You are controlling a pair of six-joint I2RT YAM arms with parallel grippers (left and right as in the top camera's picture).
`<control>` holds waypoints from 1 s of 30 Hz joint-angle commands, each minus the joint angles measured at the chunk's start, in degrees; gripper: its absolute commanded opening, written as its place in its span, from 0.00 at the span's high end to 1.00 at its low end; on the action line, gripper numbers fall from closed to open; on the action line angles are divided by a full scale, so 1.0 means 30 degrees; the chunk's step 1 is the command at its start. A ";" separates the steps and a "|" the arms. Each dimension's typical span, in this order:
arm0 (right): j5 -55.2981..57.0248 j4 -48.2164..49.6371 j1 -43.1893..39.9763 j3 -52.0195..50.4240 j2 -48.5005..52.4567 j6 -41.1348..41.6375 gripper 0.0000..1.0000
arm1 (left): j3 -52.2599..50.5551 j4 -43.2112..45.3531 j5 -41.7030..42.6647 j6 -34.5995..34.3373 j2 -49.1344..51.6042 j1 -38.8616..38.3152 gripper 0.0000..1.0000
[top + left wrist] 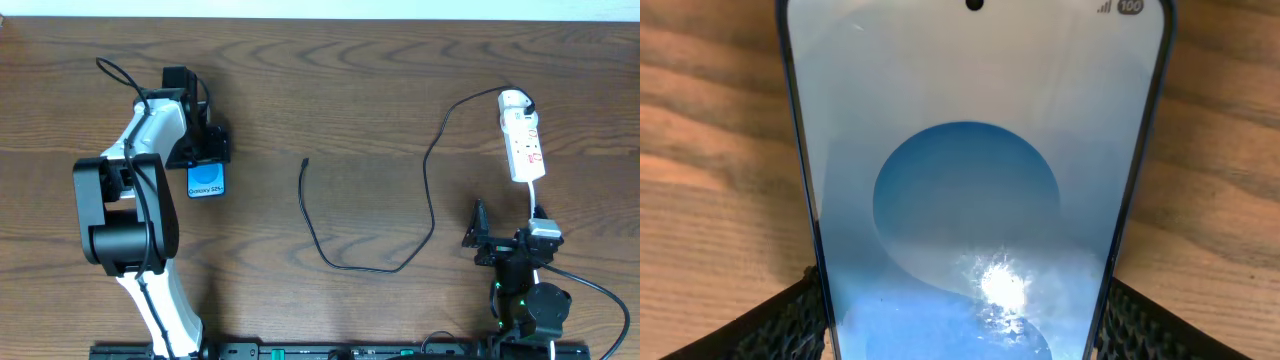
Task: Plug charger to phone and switch on socket
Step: 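Close the left gripper on the phone's sides and tilt it up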
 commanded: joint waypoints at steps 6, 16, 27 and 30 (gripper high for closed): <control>0.0087 -0.0051 0.0117 -0.0036 -0.0109 0.0182 0.01 | -0.0386 -0.1064 0.0393 -0.2579 0.0204 -0.0036 0.23; 0.0087 -0.0058 0.0117 -0.0036 -0.0109 0.0182 0.01 | -0.0386 -0.2178 0.1064 -0.6207 0.0204 -0.0036 0.23; 0.0087 -0.0058 0.0117 -0.0036 -0.0109 0.0182 0.01 | -0.0386 -0.2390 0.2055 -0.8488 0.0204 -0.0044 0.23; 0.0095 -0.0058 0.0117 -0.0036 -0.0109 0.0182 0.01 | -0.0386 -0.2251 0.2055 -0.8488 0.0204 -0.0036 0.23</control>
